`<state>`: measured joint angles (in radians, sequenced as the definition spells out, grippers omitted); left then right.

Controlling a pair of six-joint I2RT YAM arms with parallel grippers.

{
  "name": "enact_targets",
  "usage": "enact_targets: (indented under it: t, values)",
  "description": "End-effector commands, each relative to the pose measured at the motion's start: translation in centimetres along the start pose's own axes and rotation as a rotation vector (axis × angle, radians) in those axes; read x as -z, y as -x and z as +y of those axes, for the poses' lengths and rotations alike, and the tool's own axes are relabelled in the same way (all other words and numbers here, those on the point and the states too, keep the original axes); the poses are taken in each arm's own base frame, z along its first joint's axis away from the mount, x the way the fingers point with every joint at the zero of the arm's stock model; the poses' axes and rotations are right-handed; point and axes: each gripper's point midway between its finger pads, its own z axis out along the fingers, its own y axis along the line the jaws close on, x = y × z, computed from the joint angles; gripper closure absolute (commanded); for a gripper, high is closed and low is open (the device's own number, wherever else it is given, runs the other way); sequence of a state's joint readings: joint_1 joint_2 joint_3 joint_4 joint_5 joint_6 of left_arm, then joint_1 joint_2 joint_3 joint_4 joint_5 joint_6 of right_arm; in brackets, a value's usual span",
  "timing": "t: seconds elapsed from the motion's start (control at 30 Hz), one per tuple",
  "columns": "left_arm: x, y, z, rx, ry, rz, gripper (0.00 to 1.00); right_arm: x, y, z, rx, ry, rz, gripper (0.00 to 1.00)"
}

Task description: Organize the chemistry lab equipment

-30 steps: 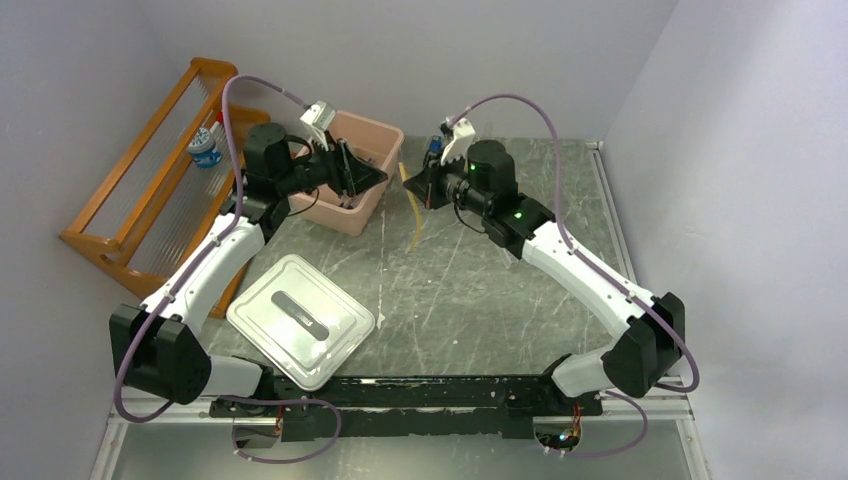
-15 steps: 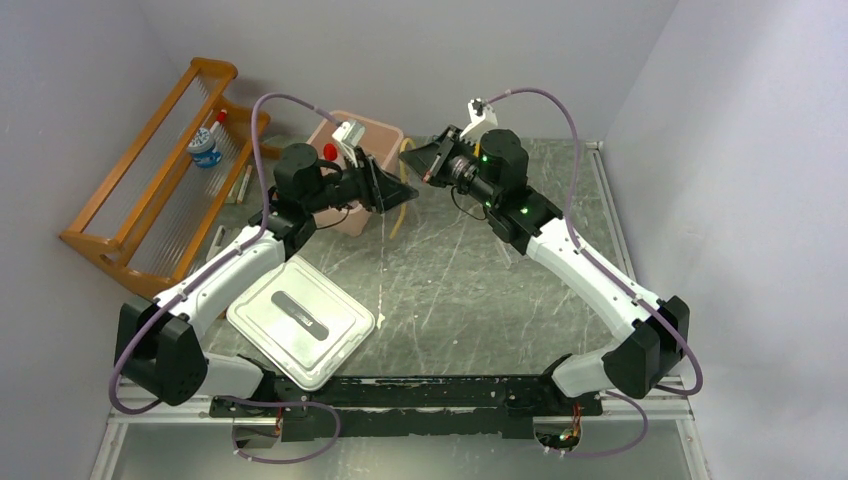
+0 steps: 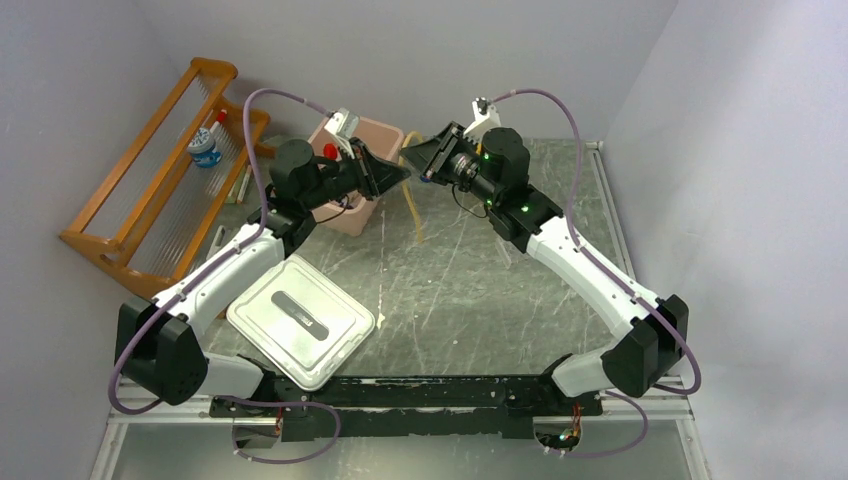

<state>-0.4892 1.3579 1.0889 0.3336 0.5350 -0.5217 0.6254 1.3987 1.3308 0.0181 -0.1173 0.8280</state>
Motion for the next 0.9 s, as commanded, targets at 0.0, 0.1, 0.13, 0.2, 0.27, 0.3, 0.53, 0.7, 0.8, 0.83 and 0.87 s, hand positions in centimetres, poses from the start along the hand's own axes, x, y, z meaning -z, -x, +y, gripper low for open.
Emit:
enact_targets:
  t: [0.0, 0.1, 0.13, 0.2, 0.27, 0.3, 0.53, 0.7, 0.8, 0.83, 0.87]
  values:
    - [-0.2, 2.9, -0.1, -0.129, 0.041, -0.024, 0.95, -0.3, 0.5, -0.8, 0.016, -0.027, -0.012, 0.59]
    - [0.2, 3.5, 1.2, -0.189, 0.131, 0.013, 0.95, 0.3, 1.1, -1.5, 0.048, -0.072, -0.027, 0.41]
    - [0.4, 3.8, 1.5, -0.209, 0.159, 0.02, 0.95, 0.5, 1.4, -1.6, 0.057, -0.08, -0.041, 0.38]
    - [0.9, 4.4, 2.2, -0.258, 0.212, 0.034, 0.95, 1.0, 2.3, -1.7, 0.077, -0.097, -0.072, 0.35]
    - [1.5, 5.5, 3.2, -0.359, 0.282, 0.057, 0.95, 1.5, 2.9, -1.7, 0.095, -0.105, -0.091, 0.34]
    - [1.9, 6.1, 3.7, -0.412, 0.322, 0.073, 0.95, 1.7, 3.3, -2.0, 0.102, -0.124, -0.11, 0.34]
    - [3.4, 9.1, 7.4, -0.605, 0.508, 0.165, 0.95, 2.4, 3.9, -2.6, 0.117, -0.158, -0.142, 0.35]
    - [3.7, 8.1, 10.8, -0.576, 0.579, 0.228, 0.95, 2.2, 3.8, -2.9, 0.122, -0.163, -0.138, 0.36]
    - [3.7, 6.9, 12.6, -0.554, 0.558, 0.272, 0.95, 2.0, 3.8, -3.3, 0.128, -0.175, -0.134, 0.36]
    - [3.7, 6.4, 13.3, -0.547, 0.555, 0.284, 0.95, 2.0, 3.7, -3.4, 0.128, -0.176, -0.134, 0.36]
    - [3.6, 5.8, 13.9, -0.541, 0.555, 0.298, 0.95, 1.9, 3.7, -3.5, 0.129, -0.179, -0.133, 0.36]
